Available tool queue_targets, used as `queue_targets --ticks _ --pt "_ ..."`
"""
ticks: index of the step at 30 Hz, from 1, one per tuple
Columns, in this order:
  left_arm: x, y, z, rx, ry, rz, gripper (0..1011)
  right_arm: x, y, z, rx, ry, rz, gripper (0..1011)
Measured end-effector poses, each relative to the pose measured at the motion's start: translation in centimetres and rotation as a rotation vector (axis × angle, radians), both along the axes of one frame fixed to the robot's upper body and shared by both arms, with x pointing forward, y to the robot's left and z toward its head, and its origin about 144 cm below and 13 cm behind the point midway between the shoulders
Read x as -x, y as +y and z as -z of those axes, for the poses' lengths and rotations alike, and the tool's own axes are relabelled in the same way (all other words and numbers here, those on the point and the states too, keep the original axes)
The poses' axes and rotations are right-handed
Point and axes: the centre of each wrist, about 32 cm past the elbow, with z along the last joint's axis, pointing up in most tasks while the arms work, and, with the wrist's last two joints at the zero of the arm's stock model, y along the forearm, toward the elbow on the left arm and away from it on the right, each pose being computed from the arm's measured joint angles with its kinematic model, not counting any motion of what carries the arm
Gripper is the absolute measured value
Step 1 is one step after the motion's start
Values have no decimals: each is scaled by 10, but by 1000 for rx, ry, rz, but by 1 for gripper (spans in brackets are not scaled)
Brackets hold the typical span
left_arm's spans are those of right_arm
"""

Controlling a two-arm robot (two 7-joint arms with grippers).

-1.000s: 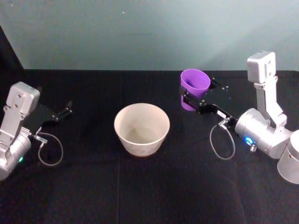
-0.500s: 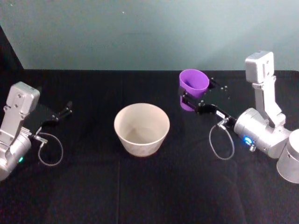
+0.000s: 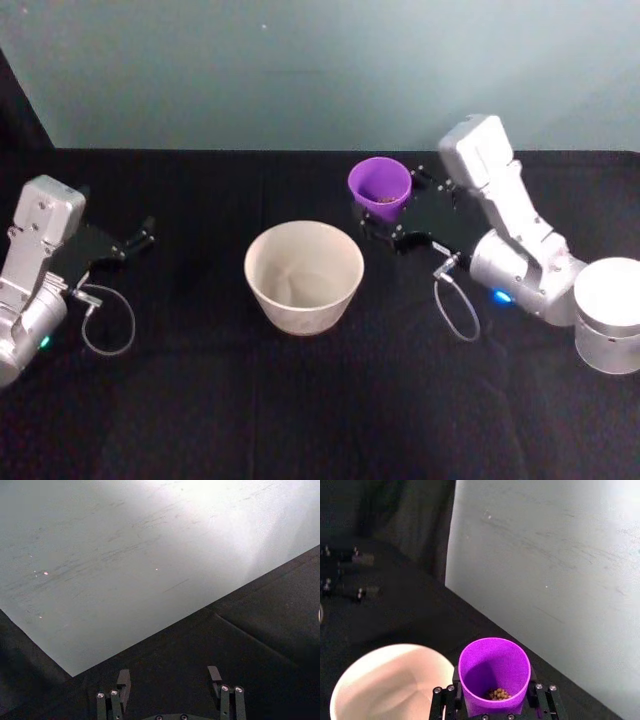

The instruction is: Pick up the cup and pour the mung beans from the cup into the bowl.

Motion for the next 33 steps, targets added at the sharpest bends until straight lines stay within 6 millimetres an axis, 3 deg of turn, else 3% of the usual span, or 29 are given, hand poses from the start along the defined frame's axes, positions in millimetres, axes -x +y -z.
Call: queue_targets --ticks 33 --pt "0 0 0 0 0 0 1000 11 65 -14 626 -249 -42 718"
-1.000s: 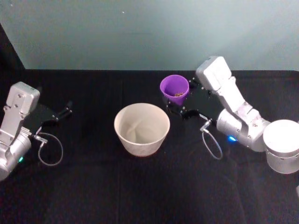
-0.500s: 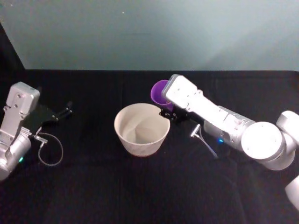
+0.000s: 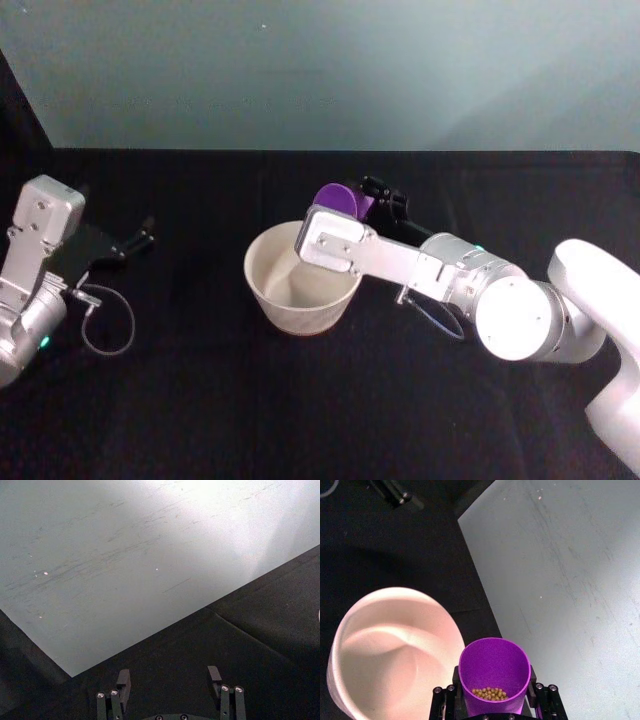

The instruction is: Pick up the cup and pour the mung beans from the cup into the bowl.

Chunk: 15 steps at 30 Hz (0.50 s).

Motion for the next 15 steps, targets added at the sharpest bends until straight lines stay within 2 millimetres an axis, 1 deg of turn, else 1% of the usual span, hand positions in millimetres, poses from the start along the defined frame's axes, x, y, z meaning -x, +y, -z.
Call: queue_targets --ticks 15 --pt "0 0 0 0 0 0 1000 6 17 1 183 -74 -23 718"
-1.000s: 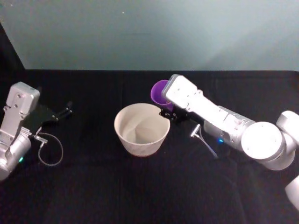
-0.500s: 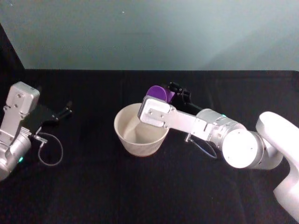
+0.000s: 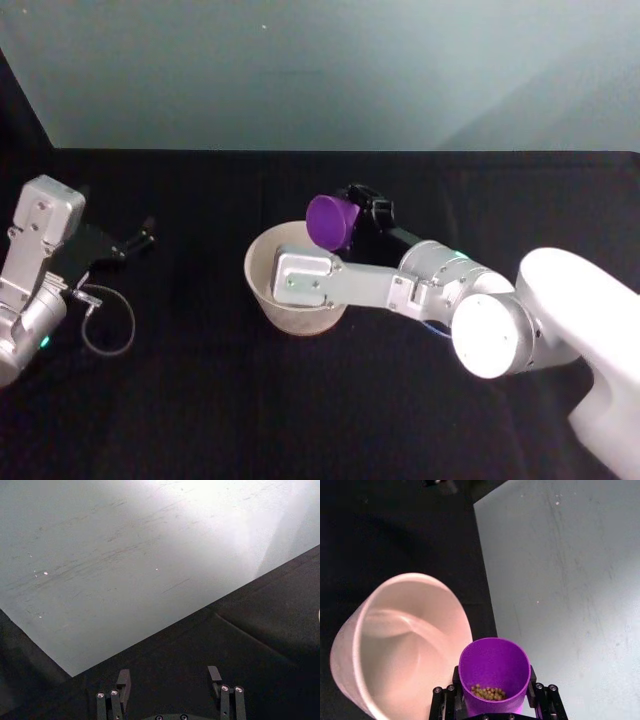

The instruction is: Pick up the cup and pour the mung beans from the cup into the bowl.

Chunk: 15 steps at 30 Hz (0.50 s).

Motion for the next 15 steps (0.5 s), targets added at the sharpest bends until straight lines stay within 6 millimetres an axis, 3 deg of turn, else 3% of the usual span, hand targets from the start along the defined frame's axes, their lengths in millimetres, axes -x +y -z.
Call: queue_targets --ticks 15 --pt "0 0 0 0 0 0 1000 8 15 1 176 -87 -30 718"
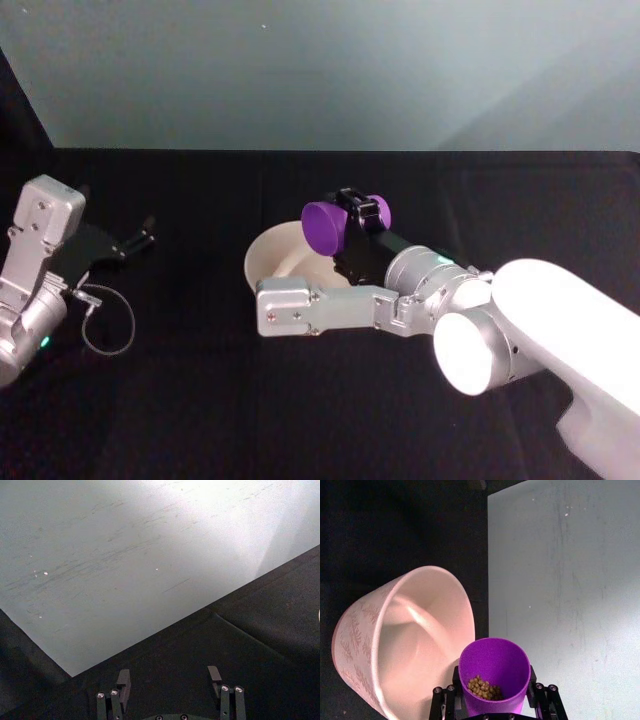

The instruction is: Pick up the cup and pour the mung beans from the cup into the bowl.

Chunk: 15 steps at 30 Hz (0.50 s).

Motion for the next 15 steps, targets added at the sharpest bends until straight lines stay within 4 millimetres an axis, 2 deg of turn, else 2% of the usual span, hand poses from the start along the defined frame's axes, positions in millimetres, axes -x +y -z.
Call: queue_targets --ticks 15 --pt "0 0 0 0 0 0 1000 7 13 2 170 -84 -9 718"
